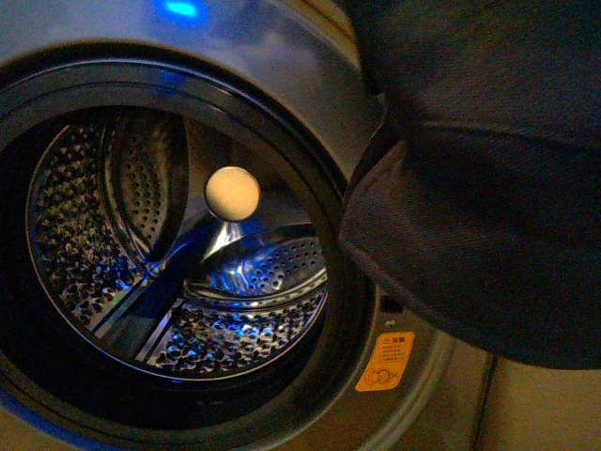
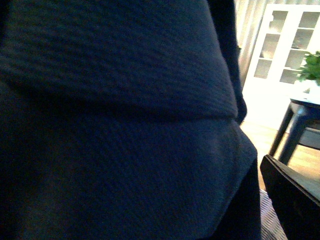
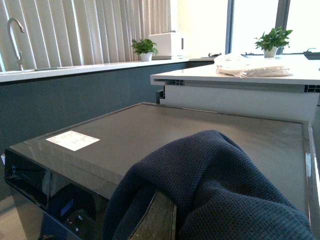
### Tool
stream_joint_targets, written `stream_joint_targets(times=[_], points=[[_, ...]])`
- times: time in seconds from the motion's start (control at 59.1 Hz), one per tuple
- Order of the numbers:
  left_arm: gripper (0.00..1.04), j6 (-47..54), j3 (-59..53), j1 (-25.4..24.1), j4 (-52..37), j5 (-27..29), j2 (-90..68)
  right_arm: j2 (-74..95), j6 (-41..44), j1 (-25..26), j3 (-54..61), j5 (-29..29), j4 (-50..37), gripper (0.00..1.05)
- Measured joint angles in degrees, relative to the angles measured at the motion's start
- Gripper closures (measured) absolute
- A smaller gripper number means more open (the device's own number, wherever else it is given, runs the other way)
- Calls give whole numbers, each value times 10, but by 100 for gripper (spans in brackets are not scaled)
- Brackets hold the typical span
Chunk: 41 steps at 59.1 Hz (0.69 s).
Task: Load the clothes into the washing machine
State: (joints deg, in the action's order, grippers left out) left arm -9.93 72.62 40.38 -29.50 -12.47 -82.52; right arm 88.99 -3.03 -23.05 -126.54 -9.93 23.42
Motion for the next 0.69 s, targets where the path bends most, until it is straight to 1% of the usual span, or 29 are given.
stream_joint_targets(times=[0.118, 0.135, 0.152, 0.169, 0.237, 0.355, 0.524, 0.694], points=[[7, 20, 44, 26, 39, 103, -30, 0, 0, 0, 0, 0, 0, 100], [7, 24, 54, 31, 50, 132, -36, 0, 0, 0, 0, 0, 0, 100], [7, 24, 54, 32, 50, 132, -36, 0, 0, 0, 0, 0, 0, 100], [7, 30, 65, 37, 64, 158, -41, 0, 0, 0, 0, 0, 0, 100], [7, 38, 76, 47, 71, 194, -50, 0, 0, 0, 0, 0, 0, 100], [7, 70, 94, 67, 81, 276, -63, 0, 0, 0, 0, 0, 0, 100], [7, 132, 126, 83, 108, 415, -89, 0, 0, 0, 0, 0, 0, 100], [7, 140, 139, 79, 134, 492, -97, 0, 0, 0, 0, 0, 0, 100]])
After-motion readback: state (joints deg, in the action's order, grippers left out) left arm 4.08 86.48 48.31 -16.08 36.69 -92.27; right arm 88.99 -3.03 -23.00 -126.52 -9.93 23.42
